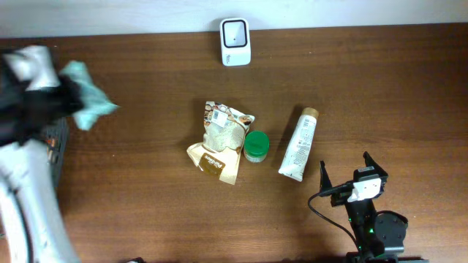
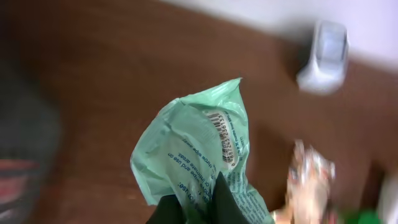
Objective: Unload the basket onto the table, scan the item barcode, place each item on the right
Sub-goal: 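Reach into the basket and grasp the mint-green packet, then place the mint-green packet left of the grain bag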
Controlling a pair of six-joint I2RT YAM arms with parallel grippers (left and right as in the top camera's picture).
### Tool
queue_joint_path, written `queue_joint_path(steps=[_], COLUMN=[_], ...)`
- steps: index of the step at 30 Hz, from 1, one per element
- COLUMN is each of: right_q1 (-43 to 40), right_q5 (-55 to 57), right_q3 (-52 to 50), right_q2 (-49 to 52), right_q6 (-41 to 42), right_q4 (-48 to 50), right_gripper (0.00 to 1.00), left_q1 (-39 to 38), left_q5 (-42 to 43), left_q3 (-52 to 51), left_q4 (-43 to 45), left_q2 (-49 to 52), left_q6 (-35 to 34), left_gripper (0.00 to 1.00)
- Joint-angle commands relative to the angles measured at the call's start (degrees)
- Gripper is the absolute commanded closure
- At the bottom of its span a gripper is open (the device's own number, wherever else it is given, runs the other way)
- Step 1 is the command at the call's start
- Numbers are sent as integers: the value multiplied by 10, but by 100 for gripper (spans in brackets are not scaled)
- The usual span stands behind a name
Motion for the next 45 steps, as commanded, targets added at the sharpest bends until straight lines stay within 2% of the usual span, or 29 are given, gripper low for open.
queue_joint_path(steps=[1, 4, 7, 8, 10, 11, 13, 16, 18, 20, 22, 25, 27, 30, 32, 33, 34, 38, 41, 45], right_q1=[5, 5, 5, 5, 5, 5, 5, 5, 5, 5, 5, 5, 5, 5, 5, 5, 5, 5, 5, 5], right_q5=[5, 5, 5, 5, 5, 5, 5, 5, 5, 5, 5, 5, 5, 5, 5, 5, 5, 5, 5, 5], right_q3=[-3, -3, -3, -3, -3, -3, -3, -3, -3, -3, -3, -3, -3, -3, -3, -3, -3, -3, -3, -3], right_q2=[-5, -4, -5, -4, -5, -5, -4, -4, -5, -5, -4, -5, -4, -4, -4, -4, -5, -4, -4, -4], right_q6=[0, 0, 0, 0, 0, 0, 0, 0, 0, 0, 0, 0, 0, 0, 0, 0, 0, 0, 0, 0], right_q4=[-3, -3, -3, -3, -3, -3, -3, -3, -3, -3, -3, -3, -3, -3, -3, -3, -3, -3, -3, -3], right_gripper=[2, 2, 2, 2, 2, 2, 2, 2, 1, 2, 2, 2, 2, 2, 2, 2, 2, 2, 2, 2], left_q1=[-99, -167, -201, -209, -221, -224, -222, -202, -177, -129, -66, 69, 175, 272, 304, 316, 320, 325, 325, 325], left_q5=[7, 6, 7, 7, 7, 7, 7, 6, -11, -74, -144, -205, -203, -173, -168, -143, -125, -36, -12, 49], left_q3=[-79, -88, -88, -88, -87, -82, -45, 91, 203, 318, 387, 401, 387, 336, 282, 231, 213, 127, 123, 123], left_q4=[32, 50, 58, 58, 66, 71, 61, 7, -37, -88, -132, -174, -193, -188, -156, -117, -103, -34, -28, -20], left_q2=[88, 187, 239, 249, 252, 250, 249, 232, 213, 187, 162, 135, 146, 174, 195, 211, 216, 265, 317, 377], left_q6=[101, 123, 122, 122, 122, 122, 113, 75, 39, -18, -61, -111, -143, -155, -135, -91, -72, 83, 117, 179], left_gripper=[100, 100, 100, 93, 36, 23, 11, 11, 14, 16, 20, 21, 18, 18, 18, 18, 18, 19, 23, 34])
